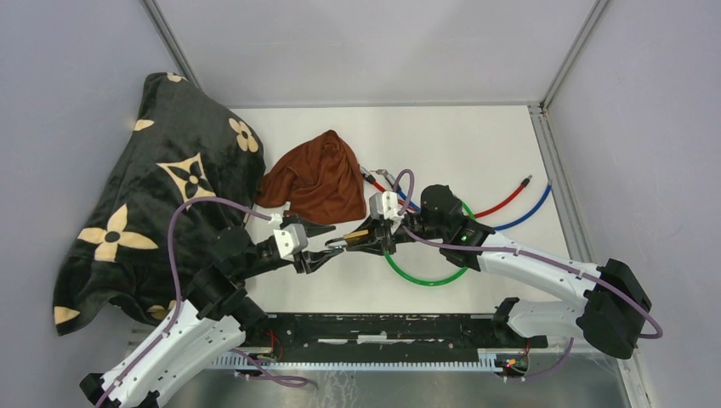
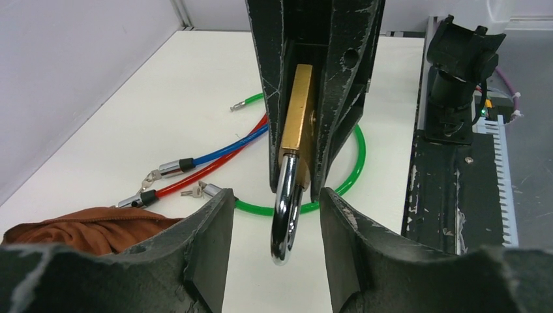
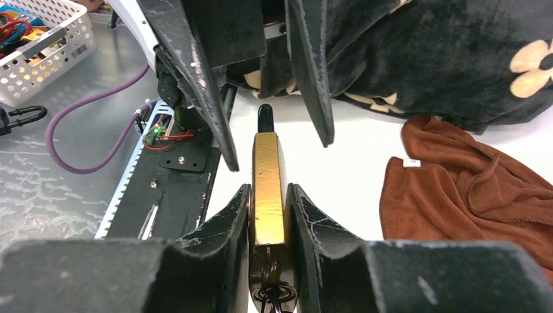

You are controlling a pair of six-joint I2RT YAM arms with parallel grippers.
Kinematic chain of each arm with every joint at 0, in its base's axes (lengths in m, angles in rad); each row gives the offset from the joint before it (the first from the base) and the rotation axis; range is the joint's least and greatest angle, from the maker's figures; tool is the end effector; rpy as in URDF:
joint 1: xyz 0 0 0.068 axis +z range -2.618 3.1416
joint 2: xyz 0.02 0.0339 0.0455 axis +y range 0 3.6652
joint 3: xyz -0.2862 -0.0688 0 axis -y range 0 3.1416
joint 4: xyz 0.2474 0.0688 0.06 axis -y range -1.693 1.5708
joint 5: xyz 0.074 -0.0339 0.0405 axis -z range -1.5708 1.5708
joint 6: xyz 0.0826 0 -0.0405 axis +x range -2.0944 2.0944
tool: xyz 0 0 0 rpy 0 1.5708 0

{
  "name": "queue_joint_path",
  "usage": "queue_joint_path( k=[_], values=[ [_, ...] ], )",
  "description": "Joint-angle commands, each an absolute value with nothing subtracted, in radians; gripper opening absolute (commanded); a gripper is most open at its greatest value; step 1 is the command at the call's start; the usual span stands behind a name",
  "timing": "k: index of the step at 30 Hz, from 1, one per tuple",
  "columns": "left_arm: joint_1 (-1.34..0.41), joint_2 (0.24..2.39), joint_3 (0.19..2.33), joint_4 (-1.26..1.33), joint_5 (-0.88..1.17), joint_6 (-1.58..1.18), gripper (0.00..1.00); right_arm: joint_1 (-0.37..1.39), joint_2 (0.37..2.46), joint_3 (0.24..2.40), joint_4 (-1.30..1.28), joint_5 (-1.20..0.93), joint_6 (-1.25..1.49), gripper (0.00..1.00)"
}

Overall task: Lock with the key
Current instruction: Lock the lock.

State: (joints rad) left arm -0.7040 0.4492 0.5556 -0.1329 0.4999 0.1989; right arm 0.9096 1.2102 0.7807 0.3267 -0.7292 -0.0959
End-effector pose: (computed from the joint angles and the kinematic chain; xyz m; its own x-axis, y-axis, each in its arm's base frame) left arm 0.0874 -0.1261 0.3198 0.1646 0.0877 -0.9824 0.9189 0.3484 0.1851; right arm 0.1431 0.2736 0.3189 0.0326 -0.0744 -0.9967 -0.9970 -0.0726 -0.0272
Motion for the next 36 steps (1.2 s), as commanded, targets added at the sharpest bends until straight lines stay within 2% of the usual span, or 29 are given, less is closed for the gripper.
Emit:
queue_joint_path(
  k=[1, 4, 6, 10, 11, 13, 14, 16, 17, 18, 23, 26, 30, 36],
  values=[
    [-0.708, 0.472, 0.557, -0.103, 0.477, 0.264, 0.56, 0.908, 1.166, 0.804, 0.444, -0.793, -0.107, 0.00],
    [-0.709, 0.485, 0.547, -0.076, 0.515, 0.258, 0.51, 0.908, 1.169, 0.805, 0.446, -0.799, -0.103, 0.00],
    [-0.710, 0.489, 0.536, -0.048, 0.554, 0.238, 0.44, 0.908, 1.173, 0.808, 0.449, -0.802, -0.098, 0.00],
    [-0.711, 0.490, 0.515, -0.028, 0.574, 0.208, 0.08, 0.910, 1.175, 0.806, 0.450, -0.803, -0.093, 0.00],
    [-0.710, 0.486, 0.512, -0.034, 0.569, 0.207, 0.03, 0.908, 1.175, 0.807, 0.447, -0.802, -0.094, 0.00],
    [-0.711, 0.478, 0.519, -0.047, 0.558, 0.200, 0.02, 0.907, 1.181, 0.816, 0.426, -0.802, -0.093, 0.00],
    [-0.711, 0.473, 0.522, -0.052, 0.554, 0.194, 0.02, 0.907, 1.186, 0.831, 0.382, -0.804, -0.108, 0.13],
    [-0.711, 0.461, 0.537, -0.065, 0.529, 0.184, 0.02, 0.897, 1.195, 0.868, 0.273, -0.821, -0.152, 0.51],
    [-0.710, 0.454, 0.543, -0.075, 0.512, 0.185, 0.02, 0.888, 1.189, 0.880, 0.230, -0.821, -0.165, 0.64],
    [-0.710, 0.443, 0.547, -0.090, 0.495, 0.188, 0.02, 0.873, 1.178, 0.881, 0.193, -0.817, -0.176, 0.97],
    [-0.705, 0.401, 0.544, -0.165, 0.466, 0.207, 0.02, 0.819, 1.079, 0.874, -0.035, -0.733, -0.277, 0.98],
    [-0.700, 0.387, 0.537, -0.173, 0.481, 0.206, 0.02, 0.814, 1.029, 0.884, -0.164, -0.715, -0.341, 0.88],
    [-0.698, 0.383, 0.522, -0.176, 0.497, 0.209, 0.02, 0.816, 1.014, 0.897, -0.241, -0.646, -0.357, 0.68],
    [-0.696, 0.387, 0.516, -0.167, 0.512, 0.196, 0.02, 0.825, 1.078, 0.955, -0.215, -0.703, -0.316, 0.64]
  ],
)
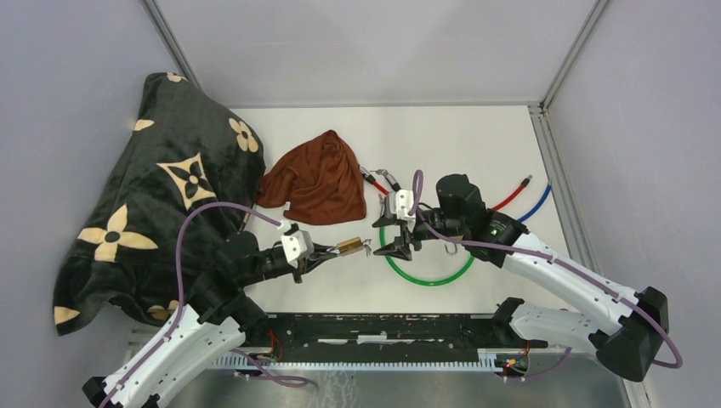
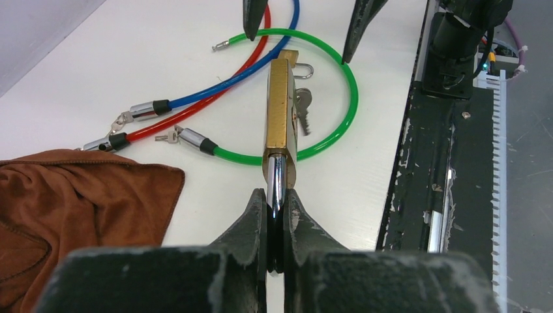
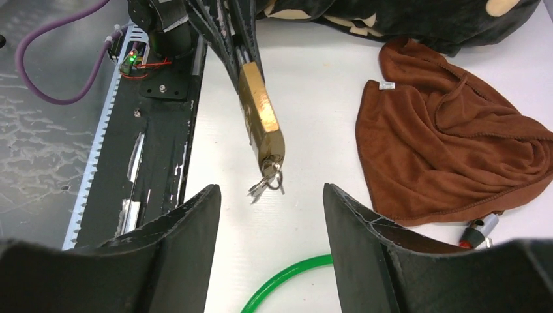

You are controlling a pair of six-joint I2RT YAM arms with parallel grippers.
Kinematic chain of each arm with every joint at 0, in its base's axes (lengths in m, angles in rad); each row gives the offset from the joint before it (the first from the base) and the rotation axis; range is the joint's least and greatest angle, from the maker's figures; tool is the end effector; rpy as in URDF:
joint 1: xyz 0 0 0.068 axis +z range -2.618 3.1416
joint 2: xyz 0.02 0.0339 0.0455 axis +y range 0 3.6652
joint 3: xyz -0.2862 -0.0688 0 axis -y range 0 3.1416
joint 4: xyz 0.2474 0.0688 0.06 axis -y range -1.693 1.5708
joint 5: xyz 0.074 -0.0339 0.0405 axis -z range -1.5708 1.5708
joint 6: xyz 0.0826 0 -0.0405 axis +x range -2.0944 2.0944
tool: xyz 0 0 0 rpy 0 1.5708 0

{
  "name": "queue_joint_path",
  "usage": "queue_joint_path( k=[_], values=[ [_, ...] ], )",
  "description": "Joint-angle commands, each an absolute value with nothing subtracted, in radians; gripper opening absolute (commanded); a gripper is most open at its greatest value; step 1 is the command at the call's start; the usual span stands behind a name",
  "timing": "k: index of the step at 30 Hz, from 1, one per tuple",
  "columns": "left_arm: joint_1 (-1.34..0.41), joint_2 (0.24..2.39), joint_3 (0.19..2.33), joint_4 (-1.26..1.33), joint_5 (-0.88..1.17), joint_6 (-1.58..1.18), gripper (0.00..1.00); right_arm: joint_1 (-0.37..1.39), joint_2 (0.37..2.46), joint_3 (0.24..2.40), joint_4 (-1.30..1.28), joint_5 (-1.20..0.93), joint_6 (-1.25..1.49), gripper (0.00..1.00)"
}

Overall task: Lock with the key
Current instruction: Lock the lock.

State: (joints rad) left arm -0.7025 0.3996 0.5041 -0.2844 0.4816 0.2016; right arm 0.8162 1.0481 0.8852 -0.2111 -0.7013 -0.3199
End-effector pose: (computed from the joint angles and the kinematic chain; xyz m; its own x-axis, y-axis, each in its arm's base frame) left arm 0.0829 -0.1203 0.2840 0.0505 0.1898 -0.9805 0.9292 0.3511 0.1158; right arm 0.1383 0.2249 0.3305 0.0669 -0.2796 -0.9578 -0.9976 -0.0023 -0.0690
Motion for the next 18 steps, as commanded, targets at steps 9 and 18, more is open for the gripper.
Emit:
queue_joint_path(
  k=[9, 18],
  values=[
    [-0.687, 0.387, 0.515, -0.141, 0.524, 0.153, 0.02, 0.835, 1.138, 0.970, -0.228, -0.695, -0.337, 0.48],
    [-0.683, 0.389, 0.518, -0.121, 0.541, 0.119, 0.02, 0.837, 1.144, 0.951, -0.185, -0.690, -0.333, 0.26]
  ],
)
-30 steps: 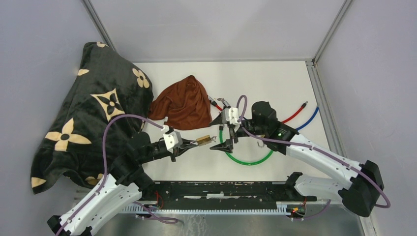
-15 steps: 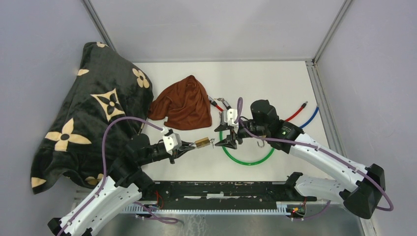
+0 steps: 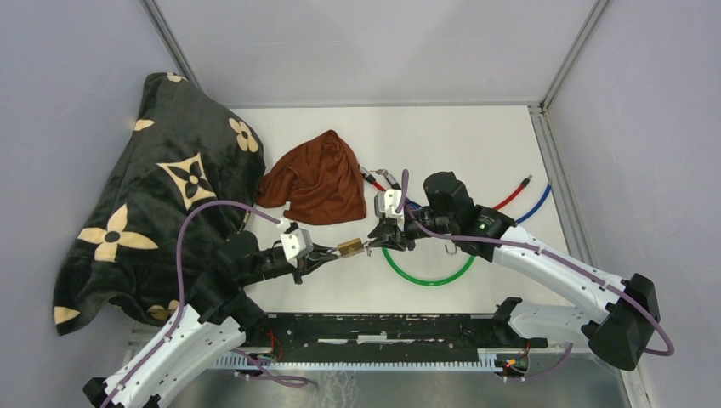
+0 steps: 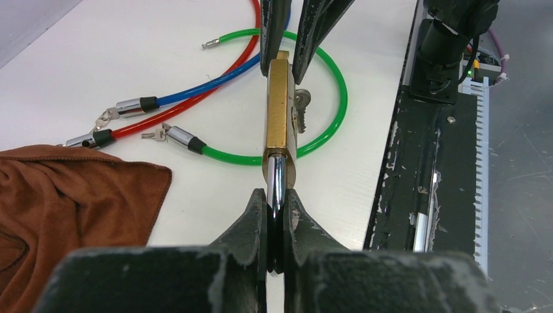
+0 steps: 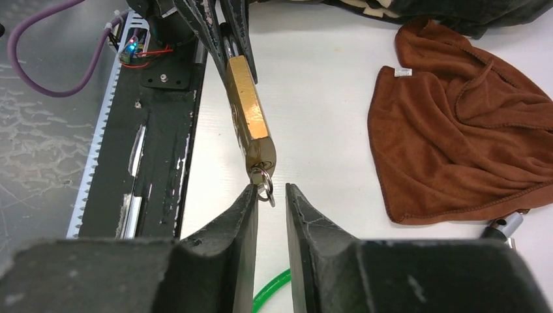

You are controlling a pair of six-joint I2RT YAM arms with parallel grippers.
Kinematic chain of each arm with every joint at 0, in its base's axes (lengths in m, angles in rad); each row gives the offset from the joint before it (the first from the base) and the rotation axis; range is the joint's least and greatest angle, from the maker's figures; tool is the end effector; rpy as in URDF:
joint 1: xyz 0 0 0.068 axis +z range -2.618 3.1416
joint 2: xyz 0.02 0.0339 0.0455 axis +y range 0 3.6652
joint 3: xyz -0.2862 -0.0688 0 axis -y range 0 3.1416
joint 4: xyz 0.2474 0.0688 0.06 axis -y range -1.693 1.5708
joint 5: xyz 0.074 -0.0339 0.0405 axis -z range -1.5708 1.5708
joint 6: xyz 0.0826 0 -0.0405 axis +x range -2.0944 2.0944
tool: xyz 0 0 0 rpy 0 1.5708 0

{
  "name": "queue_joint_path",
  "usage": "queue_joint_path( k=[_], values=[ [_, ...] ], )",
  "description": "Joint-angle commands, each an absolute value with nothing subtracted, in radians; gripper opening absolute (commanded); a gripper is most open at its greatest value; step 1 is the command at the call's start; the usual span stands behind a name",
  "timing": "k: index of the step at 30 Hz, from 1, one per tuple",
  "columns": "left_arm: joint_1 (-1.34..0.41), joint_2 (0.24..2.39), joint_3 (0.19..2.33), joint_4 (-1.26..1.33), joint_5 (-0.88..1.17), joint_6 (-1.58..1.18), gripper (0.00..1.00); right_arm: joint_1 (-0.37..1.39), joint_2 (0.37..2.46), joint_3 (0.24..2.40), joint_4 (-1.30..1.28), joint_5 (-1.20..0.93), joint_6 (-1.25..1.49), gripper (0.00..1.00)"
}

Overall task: Lock with the key
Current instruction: Lock the lock.

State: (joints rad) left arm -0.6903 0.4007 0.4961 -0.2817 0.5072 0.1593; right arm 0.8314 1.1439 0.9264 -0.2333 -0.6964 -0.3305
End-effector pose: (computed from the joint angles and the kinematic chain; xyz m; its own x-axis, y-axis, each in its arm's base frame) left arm 0.0829 -0.1205 0.2813 0.0057 0.1752 -0.9845 0.9356 0.3466 0.0671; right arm 0.1493 0.2423 0.3194 0.0325 -0.3338 -0.9421 -0.9994 -0.0190 -0.0277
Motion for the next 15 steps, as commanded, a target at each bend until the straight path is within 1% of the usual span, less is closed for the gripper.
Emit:
queue_joint_path(
  k=[1, 3, 6, 8, 11, 15],
  values=[
    [-0.683, 0.390, 0.518, -0.119, 0.541, 0.113, 0.02, 0.838, 1.147, 0.949, -0.185, -0.689, -0.332, 0.25],
    [-0.682, 0.391, 0.521, -0.113, 0.543, 0.093, 0.02, 0.839, 1.153, 0.946, -0.185, -0.686, -0.332, 0.22],
    [-0.680, 0.393, 0.524, -0.093, 0.549, 0.043, 0.02, 0.839, 1.155, 0.947, -0.193, -0.678, -0.337, 0.13],
    [-0.675, 0.394, 0.522, -0.080, 0.556, 0.006, 0.02, 0.840, 1.150, 0.939, -0.186, -0.693, -0.339, 0.10],
    [-0.671, 0.395, 0.517, -0.074, 0.570, -0.019, 0.02, 0.841, 1.146, 0.933, -0.182, -0.739, -0.344, 0.00],
    [-0.669, 0.391, 0.524, -0.098, 0.557, 0.058, 0.02, 0.840, 1.142, 0.939, -0.227, -0.741, -0.385, 0.00]
  ],
)
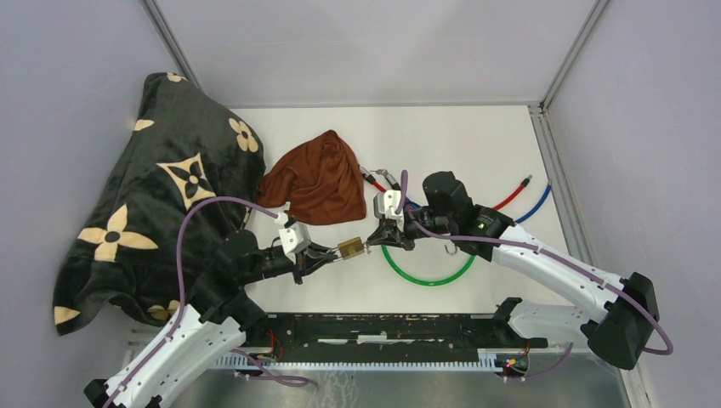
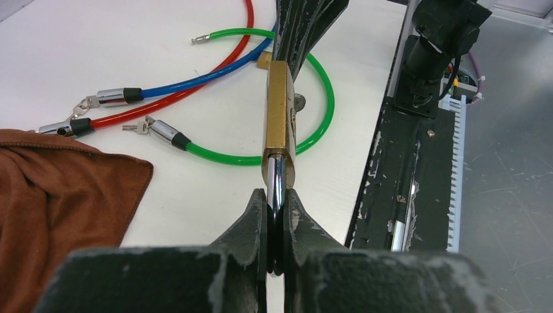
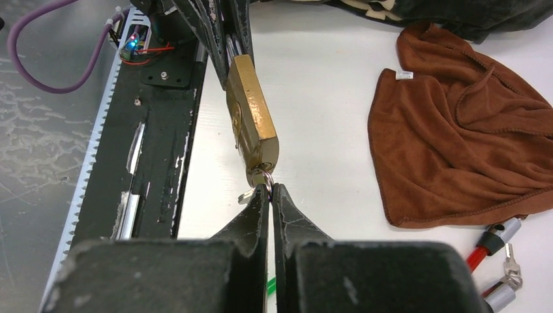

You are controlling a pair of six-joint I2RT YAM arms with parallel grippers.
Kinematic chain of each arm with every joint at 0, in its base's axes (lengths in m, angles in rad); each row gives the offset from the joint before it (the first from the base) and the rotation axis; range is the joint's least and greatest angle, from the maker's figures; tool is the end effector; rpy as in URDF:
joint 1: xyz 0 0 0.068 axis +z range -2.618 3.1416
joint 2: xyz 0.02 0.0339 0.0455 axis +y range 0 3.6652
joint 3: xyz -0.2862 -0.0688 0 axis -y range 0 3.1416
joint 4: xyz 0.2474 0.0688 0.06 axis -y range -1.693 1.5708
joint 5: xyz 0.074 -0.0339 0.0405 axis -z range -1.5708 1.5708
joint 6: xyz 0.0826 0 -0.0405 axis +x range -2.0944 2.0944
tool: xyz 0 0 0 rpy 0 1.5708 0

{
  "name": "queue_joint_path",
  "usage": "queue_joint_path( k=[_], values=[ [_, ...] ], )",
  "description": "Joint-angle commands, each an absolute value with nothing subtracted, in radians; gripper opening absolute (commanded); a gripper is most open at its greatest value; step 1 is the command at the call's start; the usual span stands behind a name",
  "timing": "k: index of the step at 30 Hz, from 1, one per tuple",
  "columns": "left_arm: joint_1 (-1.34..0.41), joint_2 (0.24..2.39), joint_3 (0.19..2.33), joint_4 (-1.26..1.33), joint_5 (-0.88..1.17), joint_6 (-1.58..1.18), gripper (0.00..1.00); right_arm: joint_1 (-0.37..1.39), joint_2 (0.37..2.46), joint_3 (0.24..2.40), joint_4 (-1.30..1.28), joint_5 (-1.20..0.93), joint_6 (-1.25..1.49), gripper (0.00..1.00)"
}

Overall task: Lock with the key
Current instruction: Lock the lock, then place the key at the center of the board, then place the lock at the center of the board.

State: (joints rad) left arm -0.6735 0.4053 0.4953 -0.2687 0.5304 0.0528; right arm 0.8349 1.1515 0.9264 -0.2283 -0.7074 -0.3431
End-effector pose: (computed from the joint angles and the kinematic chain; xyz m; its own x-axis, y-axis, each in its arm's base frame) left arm 0.0841 -0.1206 0.2825 -0.0898 0.1299 -0.9874 0.9332 0.3574 -0.0379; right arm 0.1488 0.2443 0.3183 0.0446 -0.3317 -0.9423 -0.9987 -0.0366 -0.0344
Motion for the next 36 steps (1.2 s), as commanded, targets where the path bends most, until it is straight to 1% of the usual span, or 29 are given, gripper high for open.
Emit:
queue_joint_path(
  k=[1, 7, 15, 18, 21, 26, 29, 32, 33, 36],
  values=[
    [-0.669, 0.389, 0.530, -0.115, 0.550, 0.089, 0.02, 0.841, 1.133, 0.935, -0.240, -0.728, -0.397, 0.00],
    [-0.668, 0.385, 0.573, -0.276, 0.503, 0.281, 0.02, 0.818, 1.049, 0.855, -0.235, -0.511, -0.401, 0.00],
    [-0.667, 0.386, 0.572, -0.332, 0.452, 0.362, 0.02, 0.762, 0.974, 0.815, -0.235, -0.474, -0.374, 0.00],
    [-0.667, 0.414, 0.542, -0.342, 0.315, 0.452, 0.02, 0.763, 0.980, 0.818, -0.233, -0.435, -0.340, 0.00],
    [-0.668, 0.437, 0.485, -0.333, 0.120, 0.639, 0.02, 0.762, 1.005, 0.810, -0.219, -0.408, -0.293, 0.00],
    [-0.680, 0.500, 0.314, -0.195, -0.085, 0.947, 0.02, 0.770, 1.060, 0.767, -0.128, -0.453, -0.217, 0.00],
    [-0.702, 0.534, 0.282, -0.154, -0.107, 0.998, 0.02, 0.777, 1.092, 0.762, -0.102, -0.466, -0.193, 0.00],
    [-0.731, 0.525, 0.259, -0.230, -0.067, 1.038, 0.02, 0.792, 1.121, 0.755, -0.082, -0.487, -0.161, 0.00],
    [-0.735, 0.529, 0.259, -0.272, -0.038, 1.051, 0.09, 0.798, 1.133, 0.753, -0.076, -0.501, -0.146, 0.00],
    [-0.737, 0.530, 0.284, -0.397, 0.056, 1.048, 0.38, 0.834, 1.189, 0.748, -0.036, -0.523, -0.083, 0.00]
  ],
)
